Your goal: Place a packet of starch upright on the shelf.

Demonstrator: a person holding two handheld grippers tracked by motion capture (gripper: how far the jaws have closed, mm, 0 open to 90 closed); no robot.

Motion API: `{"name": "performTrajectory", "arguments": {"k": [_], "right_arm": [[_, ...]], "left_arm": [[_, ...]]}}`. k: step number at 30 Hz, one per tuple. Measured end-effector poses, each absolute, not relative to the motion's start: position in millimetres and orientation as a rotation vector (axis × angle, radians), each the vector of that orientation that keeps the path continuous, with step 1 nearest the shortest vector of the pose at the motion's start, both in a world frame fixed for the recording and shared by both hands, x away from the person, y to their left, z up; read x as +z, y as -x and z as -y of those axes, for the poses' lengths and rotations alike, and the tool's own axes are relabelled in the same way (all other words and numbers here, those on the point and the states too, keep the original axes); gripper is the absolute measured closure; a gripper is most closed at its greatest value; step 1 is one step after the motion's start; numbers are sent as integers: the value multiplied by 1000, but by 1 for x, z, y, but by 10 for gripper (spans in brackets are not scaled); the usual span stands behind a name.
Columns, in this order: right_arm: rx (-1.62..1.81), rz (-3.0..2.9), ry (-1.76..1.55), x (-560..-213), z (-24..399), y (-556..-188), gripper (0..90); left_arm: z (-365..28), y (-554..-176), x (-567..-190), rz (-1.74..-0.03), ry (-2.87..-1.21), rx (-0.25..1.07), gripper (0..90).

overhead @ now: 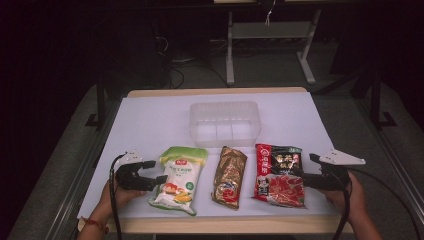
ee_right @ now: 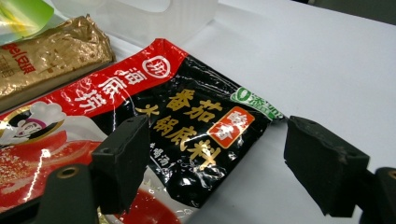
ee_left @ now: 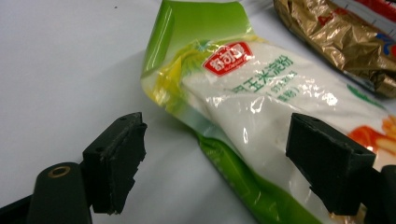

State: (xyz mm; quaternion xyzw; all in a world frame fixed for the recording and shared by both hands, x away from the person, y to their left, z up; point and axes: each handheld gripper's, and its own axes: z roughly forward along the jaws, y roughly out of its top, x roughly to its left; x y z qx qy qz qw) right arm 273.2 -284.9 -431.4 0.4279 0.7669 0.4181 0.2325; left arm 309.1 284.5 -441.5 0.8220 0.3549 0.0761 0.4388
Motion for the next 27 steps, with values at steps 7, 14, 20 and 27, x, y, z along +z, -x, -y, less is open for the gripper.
{"name": "performTrajectory", "arguments": {"k": [7,14,20,27], "right_arm": [[1167,-2122,-1182,-433,283,-281,225],[1166,-2133,-1173,-433,282,-281,228],[1176,-2146,-1170,-434,277,-285,228],[1187,-2144,-1183,-434,280,-282,228]], "left_arm": [[-289,-325,-446,-969,-2014,106,168],[-286,-347,-448,-982,-2020,-44,142],[-274,-353,-446,-926,-2030,-92,144],[-240,-358,-449,-837,-2122,-131,124]]}}
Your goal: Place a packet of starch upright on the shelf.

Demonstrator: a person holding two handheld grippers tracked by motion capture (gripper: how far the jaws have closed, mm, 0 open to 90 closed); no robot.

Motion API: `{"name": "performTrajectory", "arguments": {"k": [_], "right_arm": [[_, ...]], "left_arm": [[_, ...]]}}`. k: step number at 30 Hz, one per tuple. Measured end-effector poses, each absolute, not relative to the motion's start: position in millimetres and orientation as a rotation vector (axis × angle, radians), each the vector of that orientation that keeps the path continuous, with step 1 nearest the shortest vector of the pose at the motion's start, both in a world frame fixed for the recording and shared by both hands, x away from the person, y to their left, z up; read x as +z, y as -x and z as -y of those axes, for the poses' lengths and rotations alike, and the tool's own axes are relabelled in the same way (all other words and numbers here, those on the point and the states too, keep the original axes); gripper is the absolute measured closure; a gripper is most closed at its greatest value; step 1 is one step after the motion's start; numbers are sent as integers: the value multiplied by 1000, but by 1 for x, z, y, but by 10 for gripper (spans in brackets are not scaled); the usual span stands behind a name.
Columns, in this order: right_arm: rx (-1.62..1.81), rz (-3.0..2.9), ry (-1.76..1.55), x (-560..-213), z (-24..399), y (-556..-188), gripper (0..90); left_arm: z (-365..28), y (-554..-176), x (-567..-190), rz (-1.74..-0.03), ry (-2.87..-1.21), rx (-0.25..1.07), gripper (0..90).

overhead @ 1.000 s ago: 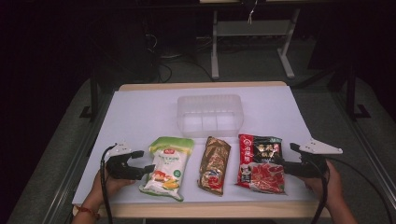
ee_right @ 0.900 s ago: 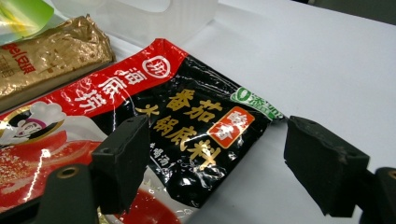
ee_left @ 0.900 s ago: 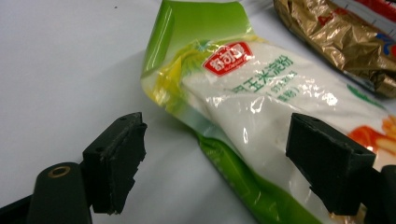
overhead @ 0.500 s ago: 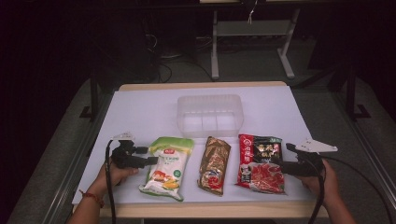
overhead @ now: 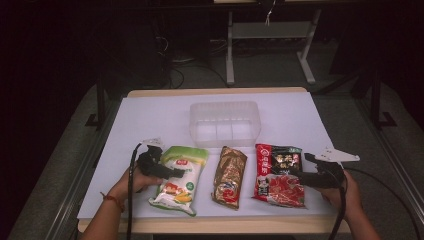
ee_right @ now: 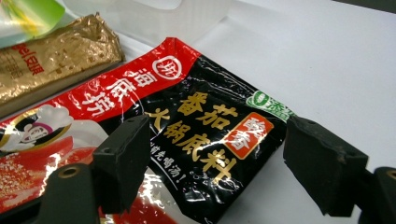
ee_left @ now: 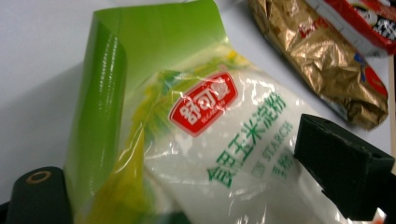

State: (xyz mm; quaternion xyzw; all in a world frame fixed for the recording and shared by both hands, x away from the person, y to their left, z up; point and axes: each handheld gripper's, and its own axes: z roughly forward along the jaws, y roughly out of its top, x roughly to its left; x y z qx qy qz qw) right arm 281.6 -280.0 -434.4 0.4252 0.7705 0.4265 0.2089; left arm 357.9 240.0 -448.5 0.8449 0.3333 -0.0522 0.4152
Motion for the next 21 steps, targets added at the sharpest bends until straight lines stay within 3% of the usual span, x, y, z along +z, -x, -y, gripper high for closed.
{"name": "performTrajectory", "arguments": {"k": [7,9,12,21], "right_arm": [[1175,-2155,-1184,-435,280,-281,228],[1171,-2157,-1180,-435,280,-280,228],[1153,-2160,-1176,-435,279,-279,228],[1138,-2161,-1164,-434,279,-279,233]], "left_arm": [[-236,-355,-451,-826,-2107,-112,163],[-238,-352,-452,-807,-2087,-147,320],[-242,-352,-454,-821,-2049,-167,468],[-240,-345,-448,-816,-2058,-132,668]]}}
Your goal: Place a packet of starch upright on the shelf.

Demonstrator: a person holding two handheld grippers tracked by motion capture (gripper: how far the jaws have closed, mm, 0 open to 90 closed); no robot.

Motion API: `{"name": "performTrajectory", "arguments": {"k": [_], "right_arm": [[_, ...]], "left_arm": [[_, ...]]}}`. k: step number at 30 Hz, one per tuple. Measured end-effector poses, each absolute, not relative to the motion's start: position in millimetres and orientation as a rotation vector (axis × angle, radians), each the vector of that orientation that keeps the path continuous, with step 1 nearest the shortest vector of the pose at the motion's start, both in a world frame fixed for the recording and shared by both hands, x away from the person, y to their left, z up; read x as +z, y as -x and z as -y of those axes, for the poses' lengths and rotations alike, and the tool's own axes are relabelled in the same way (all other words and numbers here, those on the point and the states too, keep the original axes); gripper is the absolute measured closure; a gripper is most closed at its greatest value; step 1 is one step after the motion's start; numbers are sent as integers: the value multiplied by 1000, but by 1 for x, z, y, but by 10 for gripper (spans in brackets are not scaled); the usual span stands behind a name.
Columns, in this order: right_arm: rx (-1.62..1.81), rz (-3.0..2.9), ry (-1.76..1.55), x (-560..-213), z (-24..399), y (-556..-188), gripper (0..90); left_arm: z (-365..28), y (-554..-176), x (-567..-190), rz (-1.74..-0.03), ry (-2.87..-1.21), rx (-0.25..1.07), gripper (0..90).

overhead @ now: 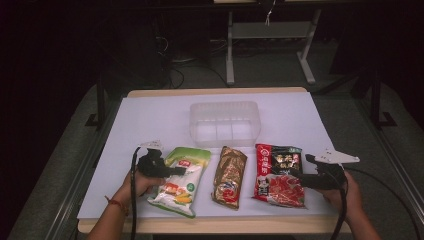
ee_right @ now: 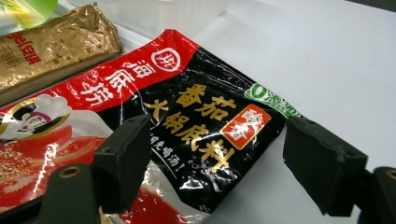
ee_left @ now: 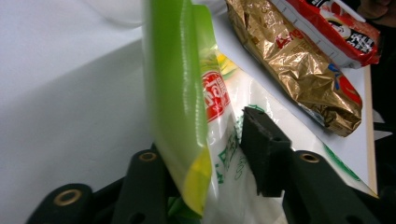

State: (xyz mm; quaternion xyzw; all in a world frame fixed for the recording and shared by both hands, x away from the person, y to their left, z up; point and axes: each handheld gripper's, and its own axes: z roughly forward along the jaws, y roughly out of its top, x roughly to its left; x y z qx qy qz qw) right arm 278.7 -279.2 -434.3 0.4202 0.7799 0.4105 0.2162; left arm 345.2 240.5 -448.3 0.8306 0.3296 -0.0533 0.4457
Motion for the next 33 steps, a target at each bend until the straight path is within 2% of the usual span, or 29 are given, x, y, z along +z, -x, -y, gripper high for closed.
{"name": "performTrajectory", "arguments": {"k": [5,11,21,33], "right_arm": [[1126,-2169,-1154,-434,277,-281,233],[1110,-2158,-1164,-434,280,-280,239],[1094,-2139,-1178,-433,283,-280,241],[1084,-2119,-1195,-434,286,-280,244]], "left_arm": [[-241,-342,-447,-776,-2062,-92,782],[-238,-337,-440,-767,-2058,-18,841],[-239,-318,-405,-717,-1970,162,868],[-243,-297,-368,-685,-1809,271,876]]}}
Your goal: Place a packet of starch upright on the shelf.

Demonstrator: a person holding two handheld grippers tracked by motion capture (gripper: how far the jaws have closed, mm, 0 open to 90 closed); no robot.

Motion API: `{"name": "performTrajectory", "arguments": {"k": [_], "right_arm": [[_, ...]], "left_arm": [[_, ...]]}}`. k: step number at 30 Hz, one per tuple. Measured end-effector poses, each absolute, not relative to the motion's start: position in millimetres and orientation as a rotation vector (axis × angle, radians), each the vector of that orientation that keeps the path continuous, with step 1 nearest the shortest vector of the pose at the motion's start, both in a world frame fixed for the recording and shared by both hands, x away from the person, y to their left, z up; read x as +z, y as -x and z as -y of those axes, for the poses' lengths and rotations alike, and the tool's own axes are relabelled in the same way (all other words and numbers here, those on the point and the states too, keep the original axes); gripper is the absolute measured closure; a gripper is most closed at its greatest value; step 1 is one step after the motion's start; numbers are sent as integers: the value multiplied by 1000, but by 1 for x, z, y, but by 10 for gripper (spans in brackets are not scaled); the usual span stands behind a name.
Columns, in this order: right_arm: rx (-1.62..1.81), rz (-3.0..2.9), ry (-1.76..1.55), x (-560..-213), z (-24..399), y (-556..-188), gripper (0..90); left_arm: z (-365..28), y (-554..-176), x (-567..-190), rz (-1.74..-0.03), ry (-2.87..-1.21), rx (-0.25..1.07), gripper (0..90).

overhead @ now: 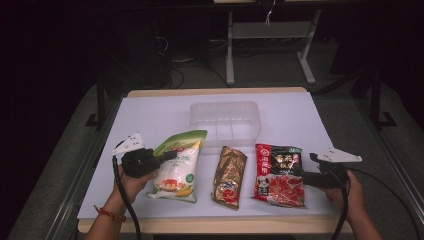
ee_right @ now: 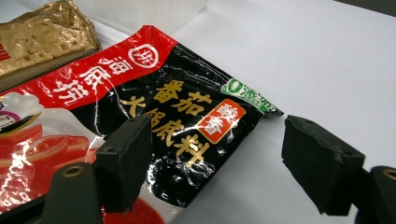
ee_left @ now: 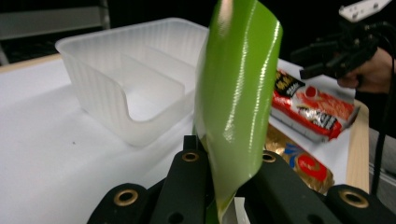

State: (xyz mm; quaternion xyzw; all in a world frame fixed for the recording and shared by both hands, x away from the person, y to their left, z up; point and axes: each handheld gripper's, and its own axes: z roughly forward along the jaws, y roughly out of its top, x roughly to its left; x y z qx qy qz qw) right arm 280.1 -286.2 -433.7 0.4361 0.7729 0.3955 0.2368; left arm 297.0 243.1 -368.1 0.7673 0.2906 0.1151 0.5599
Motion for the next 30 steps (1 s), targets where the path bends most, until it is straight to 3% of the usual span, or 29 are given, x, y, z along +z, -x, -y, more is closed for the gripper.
{"name": "performTrajectory", "arguments": {"k": [9,30], "right_arm": [[1091,-2104,-1209,-433,288,-278,243],[1089,-2078,-1240,-435,295,-276,243]], "left_arm": [[-235,-292,-347,-678,-1718,328,881],[-192,-340,-318,-778,-1569,390,882]]}}
